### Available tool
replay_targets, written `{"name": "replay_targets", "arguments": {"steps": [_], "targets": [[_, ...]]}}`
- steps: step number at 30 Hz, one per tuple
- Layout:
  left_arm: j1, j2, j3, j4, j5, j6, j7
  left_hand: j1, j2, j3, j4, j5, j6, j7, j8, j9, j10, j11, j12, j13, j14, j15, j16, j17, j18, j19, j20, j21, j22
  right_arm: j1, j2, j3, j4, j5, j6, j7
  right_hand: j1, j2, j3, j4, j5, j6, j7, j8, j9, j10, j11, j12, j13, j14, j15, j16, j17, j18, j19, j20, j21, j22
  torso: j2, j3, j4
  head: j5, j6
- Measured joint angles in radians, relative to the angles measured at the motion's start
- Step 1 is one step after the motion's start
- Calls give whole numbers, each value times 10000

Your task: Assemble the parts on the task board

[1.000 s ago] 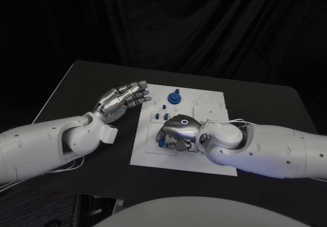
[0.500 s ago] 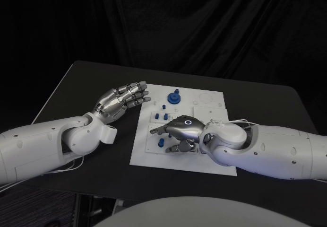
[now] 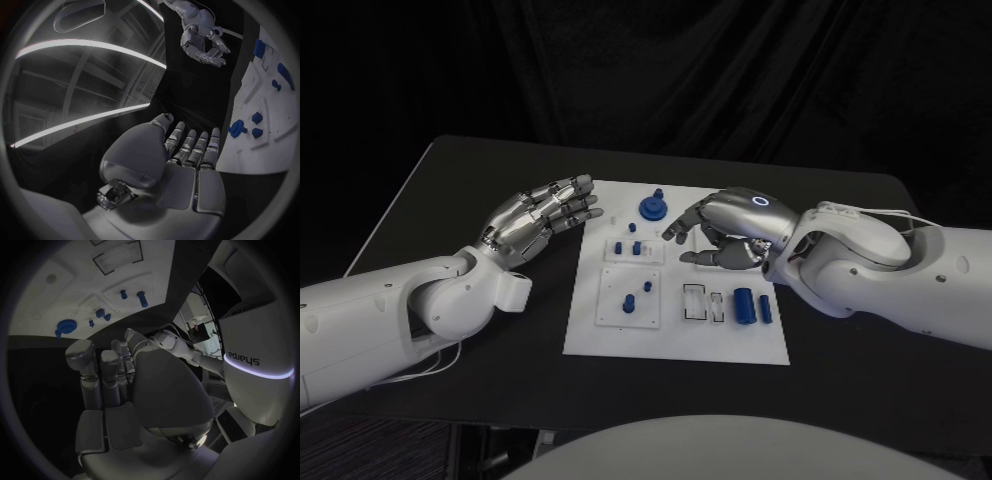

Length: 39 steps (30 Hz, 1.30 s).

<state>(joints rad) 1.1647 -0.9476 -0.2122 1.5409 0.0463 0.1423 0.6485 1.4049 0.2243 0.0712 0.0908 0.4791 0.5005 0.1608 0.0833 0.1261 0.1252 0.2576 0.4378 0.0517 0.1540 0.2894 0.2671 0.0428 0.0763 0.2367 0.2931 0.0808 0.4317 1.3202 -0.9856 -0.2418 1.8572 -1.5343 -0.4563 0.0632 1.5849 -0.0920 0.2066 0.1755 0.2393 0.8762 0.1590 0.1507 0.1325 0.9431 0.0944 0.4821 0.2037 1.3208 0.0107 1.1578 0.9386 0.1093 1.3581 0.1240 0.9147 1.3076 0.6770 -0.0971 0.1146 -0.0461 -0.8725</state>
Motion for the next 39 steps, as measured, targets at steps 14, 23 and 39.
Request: {"name": "replay_targets", "arguments": {"steps": [14, 23, 39], "targets": [[-2, 57, 1, -9, 0, -39, -31, 0, 0, 136, 31, 38, 0, 0, 36, 0, 35, 35, 34, 5, 0, 0, 37, 8, 1, 0, 0, 0, -12, -600, -1616, -88, 315, 542, 558, -887, -2194, -167, -945, 950, -961, 1213, -688, 1633, 1628, 5173, -786, 10826, 11034, 1435, -564, 3541, 3688, -403, 1056, -631, 3791, -1, -20, -41, 19, -474, 0], [-3, 29, -1, -22, 0, -40, -55, -41, 41, 191, 31, 39, 0, 0, 36, 0, 35, 35, 34, 4, 0, 0, 37, 7, 0, 0, 0, 0, -28, -900, -1721, -85, 317, -27, 767, -3042, -6360, -313, -825, 1188, -366, 793, -1068, 3559, 3715, 5237, -1107, 10861, 11044, 1450, -832, 4106, 3695, -708, 1056, -881, 5584, -1, 8, -26, -29, -487, 0], [-5, 61, 1, -66, 0, -30, -154, -40, 41, 249, 30, 38, 70, 0, 35, 0, 35, 34, 34, 2, 0, 0, 75, 6, 0, 0, 0, 0, -58, -1143, -1650, -83, 482, -577, 1449, -5186, -6758, 77, -879, 1195, 1018, 651, -1211, 4013, 4784, 5237, -1177, 10861, 11042, 1465, -959, 4106, 3693, -861, 1089, -991, 5329, -1, 31, 9, -54, -524, 0]]}}
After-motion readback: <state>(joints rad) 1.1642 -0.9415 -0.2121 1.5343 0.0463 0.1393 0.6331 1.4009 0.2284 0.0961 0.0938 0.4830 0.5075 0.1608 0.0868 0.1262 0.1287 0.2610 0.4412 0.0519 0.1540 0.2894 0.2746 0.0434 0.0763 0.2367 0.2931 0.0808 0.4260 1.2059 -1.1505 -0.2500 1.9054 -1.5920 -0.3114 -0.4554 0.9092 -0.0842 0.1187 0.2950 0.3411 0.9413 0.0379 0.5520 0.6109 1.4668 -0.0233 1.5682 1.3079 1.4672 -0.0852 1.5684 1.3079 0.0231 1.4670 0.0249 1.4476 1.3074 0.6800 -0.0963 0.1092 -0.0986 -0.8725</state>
